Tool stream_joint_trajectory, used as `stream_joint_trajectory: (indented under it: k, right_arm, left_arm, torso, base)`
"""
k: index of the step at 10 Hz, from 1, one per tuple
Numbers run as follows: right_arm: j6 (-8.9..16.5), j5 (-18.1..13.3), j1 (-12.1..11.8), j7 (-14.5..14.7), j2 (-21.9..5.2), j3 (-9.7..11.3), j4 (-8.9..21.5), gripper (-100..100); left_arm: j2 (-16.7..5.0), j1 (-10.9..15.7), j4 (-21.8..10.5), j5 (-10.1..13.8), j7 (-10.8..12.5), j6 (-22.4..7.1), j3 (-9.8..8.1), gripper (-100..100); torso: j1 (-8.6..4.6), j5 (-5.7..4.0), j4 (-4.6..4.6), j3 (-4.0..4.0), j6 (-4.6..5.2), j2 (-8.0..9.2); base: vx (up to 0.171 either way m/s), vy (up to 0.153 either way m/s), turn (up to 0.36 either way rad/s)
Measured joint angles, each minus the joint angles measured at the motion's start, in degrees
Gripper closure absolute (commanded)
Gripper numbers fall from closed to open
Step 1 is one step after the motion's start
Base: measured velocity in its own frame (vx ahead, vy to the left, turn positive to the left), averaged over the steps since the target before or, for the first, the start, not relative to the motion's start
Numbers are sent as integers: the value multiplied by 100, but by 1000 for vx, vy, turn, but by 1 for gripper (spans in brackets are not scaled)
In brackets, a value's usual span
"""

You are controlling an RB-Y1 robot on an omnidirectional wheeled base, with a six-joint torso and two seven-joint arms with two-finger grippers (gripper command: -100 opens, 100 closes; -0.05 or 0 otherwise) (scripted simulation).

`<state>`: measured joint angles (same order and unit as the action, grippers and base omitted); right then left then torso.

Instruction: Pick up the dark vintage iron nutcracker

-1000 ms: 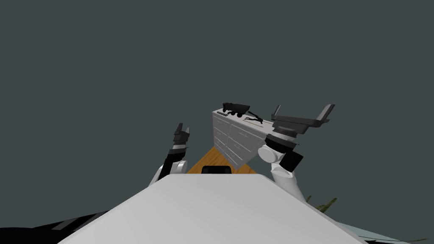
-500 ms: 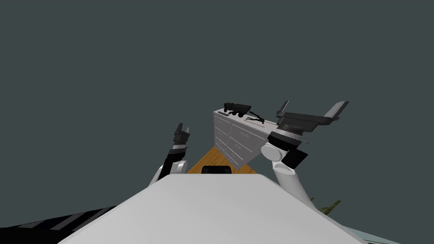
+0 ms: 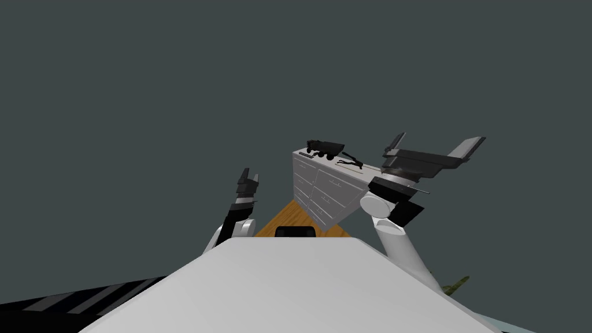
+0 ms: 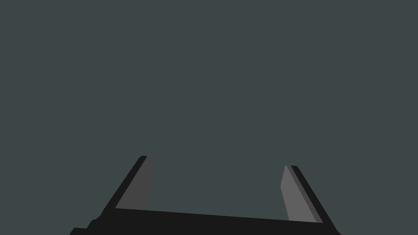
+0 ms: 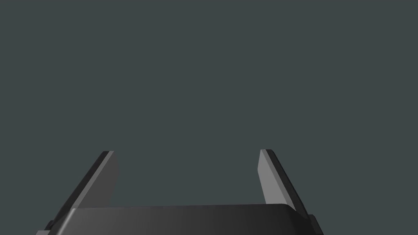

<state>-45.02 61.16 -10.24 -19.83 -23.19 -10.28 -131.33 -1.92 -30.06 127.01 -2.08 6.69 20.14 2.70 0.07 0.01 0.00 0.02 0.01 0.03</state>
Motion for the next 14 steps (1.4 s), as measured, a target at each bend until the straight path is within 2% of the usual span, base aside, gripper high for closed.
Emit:
stream_joint_trajectory:
  k: [2,8,10,12,14]
  right_arm:
    - [1,325,17,-7,-12,-6,-37,-100]
    - [-277,1346,314,-493,-434,-107,-12,-100]
    - [-296,1687,313,-536,-465,-132,-34,-100]
    - [-444,2008,441,-791,-657,-159,-12,-100]
    - [-470,2326,443,-830,-678,-161,-30,-100]
  left_arm:
    - [0,0,0,0,0,0,0,0]
    - [0,0,0,0,0,0,0,0]
    - [0,0,0,0,0,0,0,0]
    - [0,0,0,0,0,0,0,0]
    - [0,0,0,0,0,0,0,0]
  torso:
    - [-7,-2,0,-1,1,-2]
    - [-2,-1,0,-1,0,-1]
    - [-7,-2,0,-1,1,-1]
    - [-2,-1,0,-1,1,-1]
    - [-7,-2,0,-1,1,-1]
  base:
    - [-5,9,28]
    - [-6,12,20]
    - [-2,8,29]
    - [-7,13,14]
    - [-4,6,29]
